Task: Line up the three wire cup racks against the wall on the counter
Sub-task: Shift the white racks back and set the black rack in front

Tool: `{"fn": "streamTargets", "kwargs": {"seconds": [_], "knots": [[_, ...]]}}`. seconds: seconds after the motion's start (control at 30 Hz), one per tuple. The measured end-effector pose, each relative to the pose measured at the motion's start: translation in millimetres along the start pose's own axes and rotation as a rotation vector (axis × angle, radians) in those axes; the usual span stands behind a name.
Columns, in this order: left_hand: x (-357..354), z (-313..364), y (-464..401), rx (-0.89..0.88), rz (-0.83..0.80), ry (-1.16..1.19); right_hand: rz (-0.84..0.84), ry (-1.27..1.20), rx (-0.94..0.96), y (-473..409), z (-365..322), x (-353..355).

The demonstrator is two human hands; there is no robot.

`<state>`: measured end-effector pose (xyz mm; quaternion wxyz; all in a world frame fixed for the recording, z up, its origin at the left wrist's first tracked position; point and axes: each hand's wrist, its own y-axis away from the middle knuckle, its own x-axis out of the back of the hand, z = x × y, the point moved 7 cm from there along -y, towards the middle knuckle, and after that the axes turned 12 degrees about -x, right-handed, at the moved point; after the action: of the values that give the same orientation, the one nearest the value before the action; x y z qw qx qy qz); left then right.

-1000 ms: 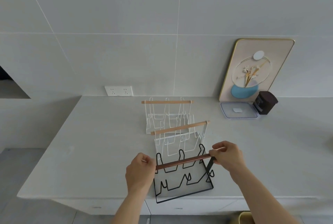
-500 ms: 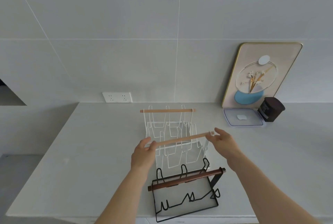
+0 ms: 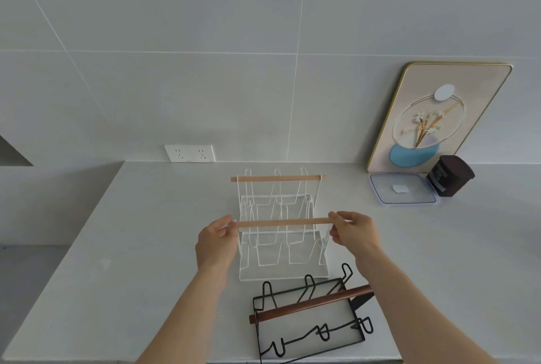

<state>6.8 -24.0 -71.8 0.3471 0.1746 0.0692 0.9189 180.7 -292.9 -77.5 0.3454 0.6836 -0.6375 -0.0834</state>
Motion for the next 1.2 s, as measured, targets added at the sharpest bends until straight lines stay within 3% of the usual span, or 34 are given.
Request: {"fn": "streamTargets", "kwargs": {"seconds": [0.27, 0.33, 0.4, 0.53, 0.63, 0.7, 1.07, 1.2], "knots": [[1.6, 5.9, 1.4, -0.052, 0.019, -0.04, -0.018, -0.038, -0.023, 1.1, 0.9, 0.9], [6.3, 7.4, 7.6, -0.046, 0.013, -0.171, 0.096, 0.1, 0.004, 7.3, 3.1, 15.0], [12.7, 1.2, 15.4, 0.002, -0.009, -0.321, 0.227, 0.408, -0.002, 15.5, 10.8, 33.5], [2.5, -22.6, 41.2, 0.22, -0.36, -0.404, 0.162, 0.811, -0.105, 20.0, 40.0, 47.2], [-4.7, -34.9, 65.8, 0.383, -0.577, -0.383, 0.04, 0.733, -0.149, 20.3, 57.0, 41.4], [-7.5, -38.4, 73.5, 0.409, -0.624, -0.324, 0.008, 0.622, -0.184, 25.4, 62.3, 37.9], [12.1, -30.0, 54.8, 0.297, -0.398, -0.008, 0.044, 0.636, -0.156, 38.4, 65.5, 25.5], [23.1, -28.8, 44.3, 0.226, -0.321, -0.007, -0.006, 0.596, -0.133, 43.1, 63.6, 13.7]]}}
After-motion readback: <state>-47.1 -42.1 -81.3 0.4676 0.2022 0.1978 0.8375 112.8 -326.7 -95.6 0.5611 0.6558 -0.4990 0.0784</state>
